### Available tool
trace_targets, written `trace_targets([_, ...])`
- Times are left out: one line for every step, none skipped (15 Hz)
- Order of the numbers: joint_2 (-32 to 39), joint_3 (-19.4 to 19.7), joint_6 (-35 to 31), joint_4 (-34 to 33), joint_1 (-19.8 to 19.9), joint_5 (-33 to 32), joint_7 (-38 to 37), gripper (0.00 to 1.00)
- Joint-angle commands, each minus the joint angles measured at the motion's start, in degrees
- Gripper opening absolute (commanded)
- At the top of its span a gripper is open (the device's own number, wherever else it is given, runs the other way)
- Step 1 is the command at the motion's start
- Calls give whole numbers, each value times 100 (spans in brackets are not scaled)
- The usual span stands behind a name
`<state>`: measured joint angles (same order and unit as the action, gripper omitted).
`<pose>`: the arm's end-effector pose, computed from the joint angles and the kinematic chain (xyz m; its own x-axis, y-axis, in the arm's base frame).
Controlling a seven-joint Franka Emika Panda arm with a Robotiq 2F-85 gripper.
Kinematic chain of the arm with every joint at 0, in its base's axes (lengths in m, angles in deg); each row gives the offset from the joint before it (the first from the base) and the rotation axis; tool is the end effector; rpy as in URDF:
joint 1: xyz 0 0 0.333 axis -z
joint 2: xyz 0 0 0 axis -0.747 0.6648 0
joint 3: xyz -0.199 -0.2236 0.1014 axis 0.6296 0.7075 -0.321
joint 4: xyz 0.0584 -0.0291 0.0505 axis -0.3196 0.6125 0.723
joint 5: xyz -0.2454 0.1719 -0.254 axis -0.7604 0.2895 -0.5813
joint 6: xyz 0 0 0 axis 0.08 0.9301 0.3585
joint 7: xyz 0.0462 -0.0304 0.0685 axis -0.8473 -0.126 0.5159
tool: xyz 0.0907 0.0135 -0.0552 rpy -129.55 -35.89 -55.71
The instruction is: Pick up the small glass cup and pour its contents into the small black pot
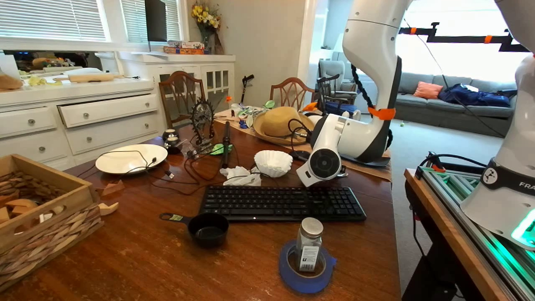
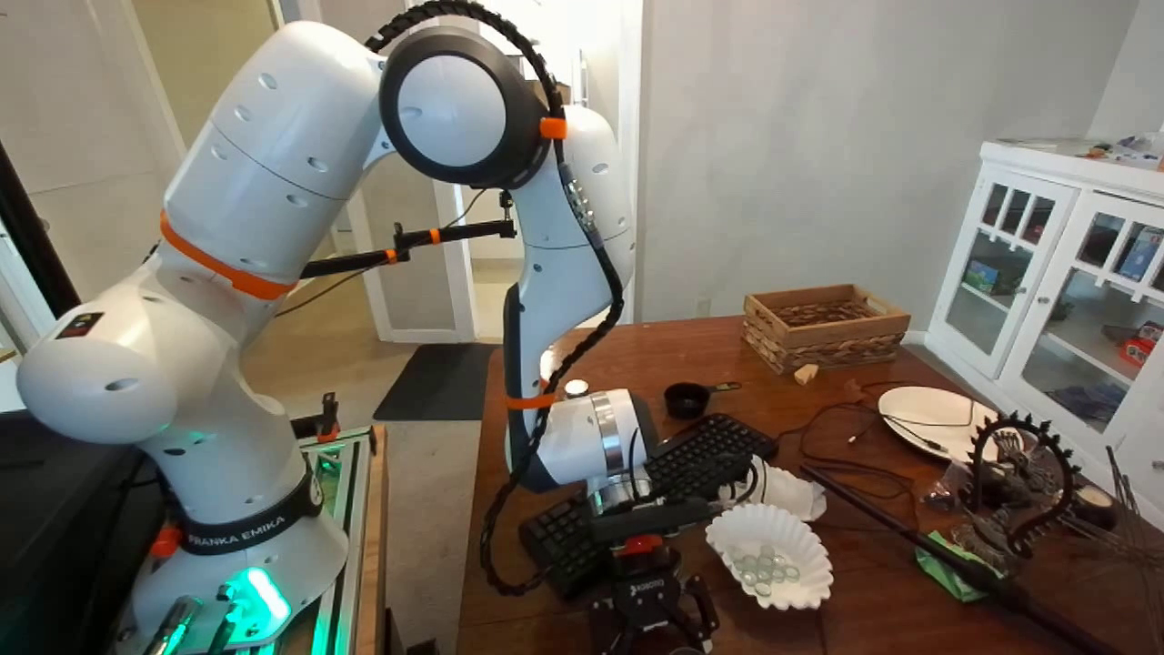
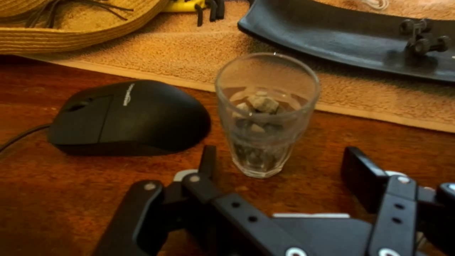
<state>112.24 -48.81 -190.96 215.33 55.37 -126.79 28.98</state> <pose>0.4175 -0.1118 0.0238 0.0741 0.4639 -0.8828 0.9963 -0.0726 0.0455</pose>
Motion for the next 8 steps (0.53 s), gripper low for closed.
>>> trace_targets([94,-23,-227,-154,136,39,303,87])
trace_targets([89,-18,-232,-163,138,42,361,87])
trace_targets([89,-15,-228,-171,138,46,393,85])
trace_targets([94,-10,-227,-180,143,45,427,81])
trace_targets([84,-4,-238,-201,156,53,474,80])
trace_targets([76,3,-248,-219,169,60,507,79])
trace_targets([73,16,-254,-245,182,65,550,80])
trace_targets([72,25,-263,-262,196,68,574,79])
